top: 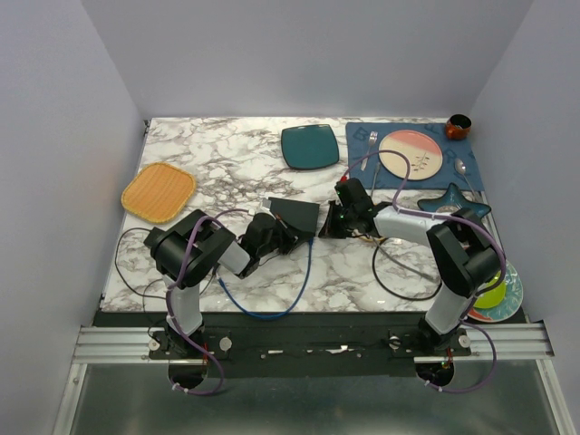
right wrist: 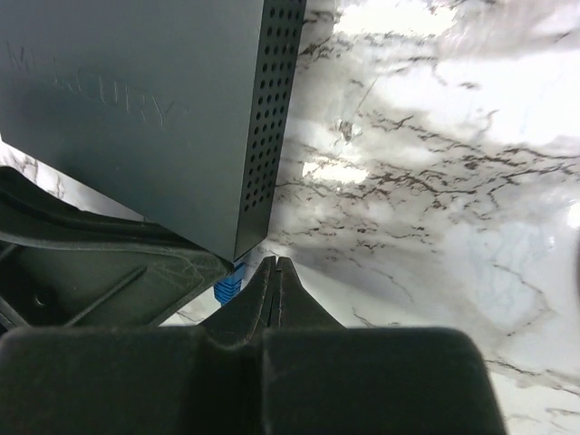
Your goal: Pull the plug from the switch port
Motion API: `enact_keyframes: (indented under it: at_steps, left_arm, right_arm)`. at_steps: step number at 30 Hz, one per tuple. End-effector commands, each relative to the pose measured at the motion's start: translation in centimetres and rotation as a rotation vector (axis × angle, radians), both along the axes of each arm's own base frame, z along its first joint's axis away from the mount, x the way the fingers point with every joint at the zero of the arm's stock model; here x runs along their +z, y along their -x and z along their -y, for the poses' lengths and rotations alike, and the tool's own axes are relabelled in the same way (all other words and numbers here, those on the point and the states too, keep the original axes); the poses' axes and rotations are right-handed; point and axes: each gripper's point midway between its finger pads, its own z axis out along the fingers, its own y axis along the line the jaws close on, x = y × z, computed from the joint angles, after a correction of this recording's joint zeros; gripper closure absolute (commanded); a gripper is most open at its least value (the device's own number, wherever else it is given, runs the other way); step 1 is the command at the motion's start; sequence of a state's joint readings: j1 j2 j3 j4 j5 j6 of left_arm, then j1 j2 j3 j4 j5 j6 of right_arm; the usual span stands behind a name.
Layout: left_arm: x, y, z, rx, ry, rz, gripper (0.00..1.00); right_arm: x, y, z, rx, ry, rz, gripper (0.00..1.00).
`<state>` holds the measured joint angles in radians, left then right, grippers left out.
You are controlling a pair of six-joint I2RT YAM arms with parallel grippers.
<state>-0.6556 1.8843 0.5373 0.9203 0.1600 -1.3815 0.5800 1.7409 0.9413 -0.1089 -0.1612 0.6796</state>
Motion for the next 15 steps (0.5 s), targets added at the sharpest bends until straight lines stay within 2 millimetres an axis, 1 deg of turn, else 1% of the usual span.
enact_keyframes:
  at_steps: [1, 3, 8, 15]
  left_arm:
    - [-5.2, 2.6, -1.7, -0.021, -0.138, -0.141, 1.0]
    - [-5.2, 2.6, -1.8, -0.017, -0.138, -0.142, 1.0]
    - [-5.3, 2.8, -1.9, -0.018, -0.139, -0.143, 1.0]
    - [-5.4, 3.0, -1.9, -0.021, -0.135, -0.143, 1.0]
  right_arm:
    - [0.1, 0.4, 0.2, 0.003, 0.031, 0.013, 0.99]
    - [0.0, 0.4, 0.0, 0.005, 0.026, 0.008, 0.99]
    - [0.9, 0.0, -0.7, 0.017, 0.01, 0.027, 0.99]
    - [1.3, -0.5, -1.3, 0.018, -0.002, 0.029, 0.99]
